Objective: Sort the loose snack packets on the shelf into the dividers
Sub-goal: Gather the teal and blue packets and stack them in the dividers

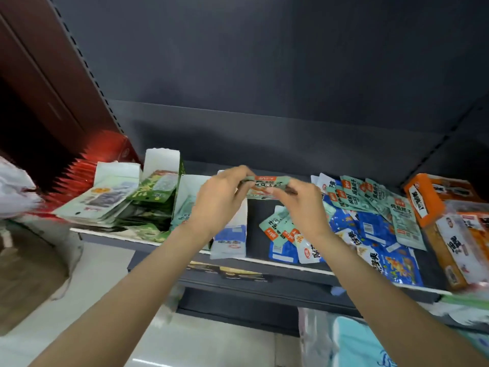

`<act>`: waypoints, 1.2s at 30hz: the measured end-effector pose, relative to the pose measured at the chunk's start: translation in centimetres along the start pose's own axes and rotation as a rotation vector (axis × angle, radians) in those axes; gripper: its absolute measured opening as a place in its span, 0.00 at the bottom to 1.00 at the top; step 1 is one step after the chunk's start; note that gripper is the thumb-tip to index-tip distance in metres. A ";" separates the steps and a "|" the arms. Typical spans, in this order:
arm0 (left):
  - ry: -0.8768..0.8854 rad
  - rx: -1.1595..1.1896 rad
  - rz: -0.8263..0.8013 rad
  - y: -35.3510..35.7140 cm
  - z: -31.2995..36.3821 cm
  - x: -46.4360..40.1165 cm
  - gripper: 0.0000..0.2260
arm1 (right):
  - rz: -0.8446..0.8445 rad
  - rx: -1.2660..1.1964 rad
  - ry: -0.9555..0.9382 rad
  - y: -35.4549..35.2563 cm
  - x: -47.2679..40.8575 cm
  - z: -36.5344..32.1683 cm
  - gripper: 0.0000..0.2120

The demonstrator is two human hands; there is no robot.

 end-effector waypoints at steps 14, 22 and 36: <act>0.067 -0.299 -0.095 -8.2 -12.7 1.6 0.08 | -0.085 0.084 -0.048 15.3 -1.5 -4.4 0.09; 0.236 -0.919 -0.394 -3.8 -13.1 1.7 0.10 | -0.426 0.370 0.172 16.2 -0.8 -1.4 0.16; 0.117 -0.345 -0.440 5.7 -1.5 -0.2 0.14 | -0.160 0.369 0.299 2.2 2.4 6.4 0.15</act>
Point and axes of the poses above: each hand's wrist, its own x-axis away from the middle knuckle, its own y-axis out of the palm, z = x × y, the point moved 6 cm from there along -x, towards the middle knuckle, and after that the axes turned 11 degrees about -y, right-handed, at the moved point
